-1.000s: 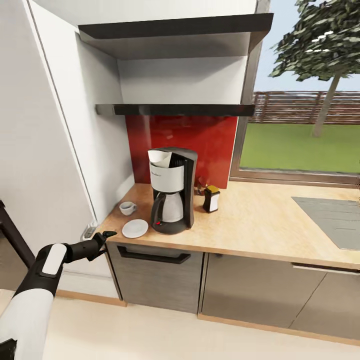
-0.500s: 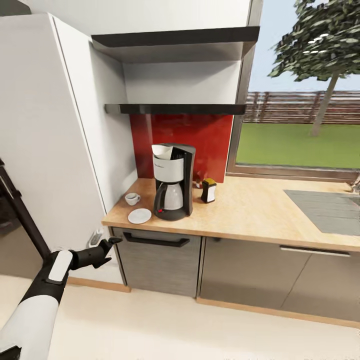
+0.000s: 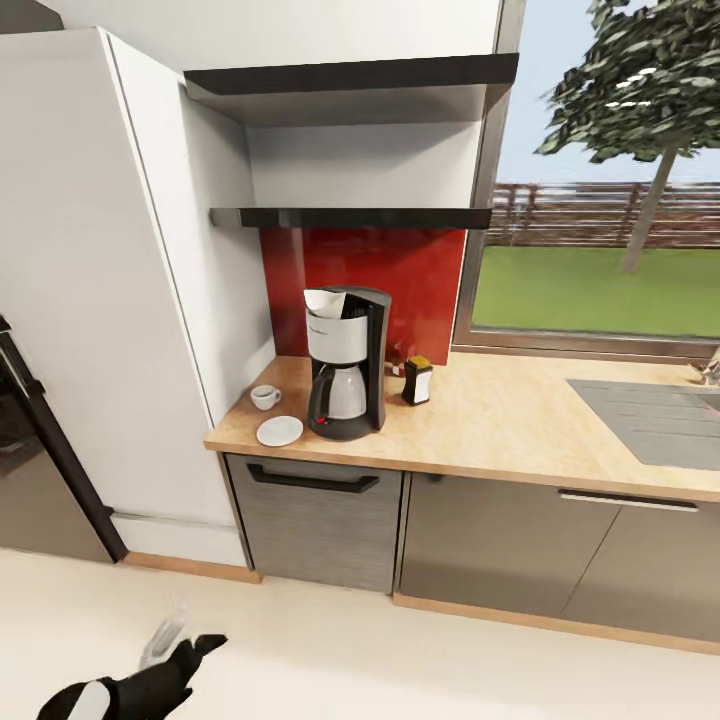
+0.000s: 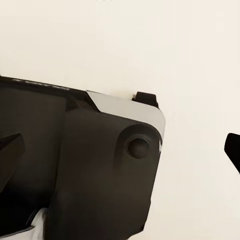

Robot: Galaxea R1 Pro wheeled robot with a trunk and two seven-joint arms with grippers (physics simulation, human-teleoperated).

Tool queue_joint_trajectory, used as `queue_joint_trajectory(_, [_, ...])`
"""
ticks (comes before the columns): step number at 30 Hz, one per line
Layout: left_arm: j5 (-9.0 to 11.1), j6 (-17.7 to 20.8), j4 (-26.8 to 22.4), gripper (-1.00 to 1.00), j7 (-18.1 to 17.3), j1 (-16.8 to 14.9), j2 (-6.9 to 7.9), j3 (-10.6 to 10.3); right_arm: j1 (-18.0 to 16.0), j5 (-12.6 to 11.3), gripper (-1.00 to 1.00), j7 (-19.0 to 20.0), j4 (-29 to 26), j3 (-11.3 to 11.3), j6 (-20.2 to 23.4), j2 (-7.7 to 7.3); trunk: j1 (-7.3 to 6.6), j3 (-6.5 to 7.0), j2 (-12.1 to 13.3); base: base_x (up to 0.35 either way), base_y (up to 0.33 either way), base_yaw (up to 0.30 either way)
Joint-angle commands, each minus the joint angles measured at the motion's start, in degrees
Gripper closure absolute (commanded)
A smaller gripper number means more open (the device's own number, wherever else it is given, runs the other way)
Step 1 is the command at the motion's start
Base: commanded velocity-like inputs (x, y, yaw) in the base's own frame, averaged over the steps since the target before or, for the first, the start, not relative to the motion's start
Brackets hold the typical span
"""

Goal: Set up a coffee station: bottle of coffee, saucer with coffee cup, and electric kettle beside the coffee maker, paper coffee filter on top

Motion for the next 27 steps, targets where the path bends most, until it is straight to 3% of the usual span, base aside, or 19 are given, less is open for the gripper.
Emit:
queue_joint_trajectory(1, [-0.33, -0.90, 0.00, -1.00, -0.27, 0.86, 0.03, -0.44, -0.03, -0.59, -1.00, 0.10, -0.08, 0.49, 0.26, -0.01, 0.02, -0.07, -0.07, 0.000, 0.000, 0.000])
queue_joint_trajectory(4, [-3.83, -7.71, 0.08, -1.00, -0.35, 4.49, 0.14, -3.84, -0.03, -0.64, -1.00, 0.11, -0.06, 0.47, -0.83, -0.06, 0.02, -0.07, -0.07, 0.000, 0.000, 0.000])
queue_joint_trajectory(6, [-7.27, -12.84, 0.30, -1.00, -0.25, 6.25, 0.15, -5.95, -0.03, -0.62, -1.00, 0.11, -0.01, 0.45, -2.61, -0.08, 0.02, -0.07, -0.07, 0.000, 0.000, 0.000])
queue_joint_trajectory(8, [-13.66, -21.18, 1.74, -1.00, -0.06, 8.39, 0.08, -8.27, -0.03, -0.57, -1.00, 0.11, 0.09, 0.42, -5.43, -0.16, 0.02, -0.07, -0.07, 0.000, 0.000, 0.000])
queue_joint_trajectory(9, [-15.53, -23.42, 2.41, -1.00, 0.01, 8.80, 0.06, -8.66, -0.03, -0.56, -1.00, 0.11, 0.11, 0.42, -6.02, -0.18, 0.02, -0.07, -0.07, 0.000, 0.000, 0.000])
queue_joint_trajectory(10, [-19.32, -27.85, 4.15, -1.00, 0.15, 9.40, -0.03, -9.21, 0.00, -0.54, -1.00, 0.11, 0.13, 0.42, -6.93, -0.22, 0.02, -0.07, -0.07, 0.000, 0.000, 0.000])
queue_joint_trajectory(11, [-21.21, -30.07, 5.23, -1.00, 0.23, 9.62, -0.06, -9.41, 0.07, -0.53, -1.00, 0.08, 0.15, 0.41, -7.55, -0.24, 0.02, -0.07, -0.07, 0.000, 0.000, 0.000])
queue_joint_trajectory(13, [-28.22, -38.91, 10.70, -1.00, 0.53, 10.12, -0.13, -9.68, 0.32, -0.56, -1.00, 0.05, 0.12, 0.41, -8.09, -0.26, 0.02, -0.07, -0.07, 0.000, 0.000, 0.000])
queue_joint_trajectory(15, [-32.31, -45.38, 15.41, -1.00, 0.85, 10.29, -0.07, -9.68, 0.49, -0.61, -1.00, 0.04, 0.06, 0.38, -8.40, -0.27, 0.02, -0.07, -0.07, 0.000, 0.000, 0.000])
queue_joint_trajectory(18, [-36.33, -54.51, 22.37, -1.00, 2.81, 10.41, 0.16, -9.68, 0.62, -0.66, -1.00, 0.02, 0.02, 0.11, -8.67, -0.34, 0.02, -0.07, -0.07, 0.000, 0.000, 0.000])
queue_joint_trajectory(21, [-37.81, -59.71, 26.61, -1.00, 7.93, 10.45, 0.46, -9.75, 0.69, -0.68, -1.00, -0.04, 0.01, -2.34, -8.76, -0.66, 0.02, -0.07, -0.07, 0.000, 0.000, 0.000])
queue_joint_trajectory(22, [-37.96, -60.28, 27.12, -1.00, 9.15, 10.45, 0.51, -9.77, 0.70, -0.68, -1.00, -0.04, 0.00, -3.20, -8.77, -0.72, 0.02, -0.07, -0.07, 0.000, 0.000, 0.000])
queue_joint_trajectory(24, [-38.34, -61.75, 28.64, -1.00, 14.30, 10.46, 0.51, -10.13, 0.74, -0.61, -1.00, -0.06, 0.05, -7.99, -8.81, -1.13, 0.02, -0.07, -0.07, 0.000, 0.000, 0.000])
queue_joint_trajectory(27, [-38.47, -62.23, 29.48, -1.00, 16.62, 10.47, 0.45, -10.33, 0.75, -0.54, -1.00, -0.04, 0.08, -10.95, -8.82, -1.52, 0.02, -0.07, -0.07, 0.000, 0.000, 0.000])
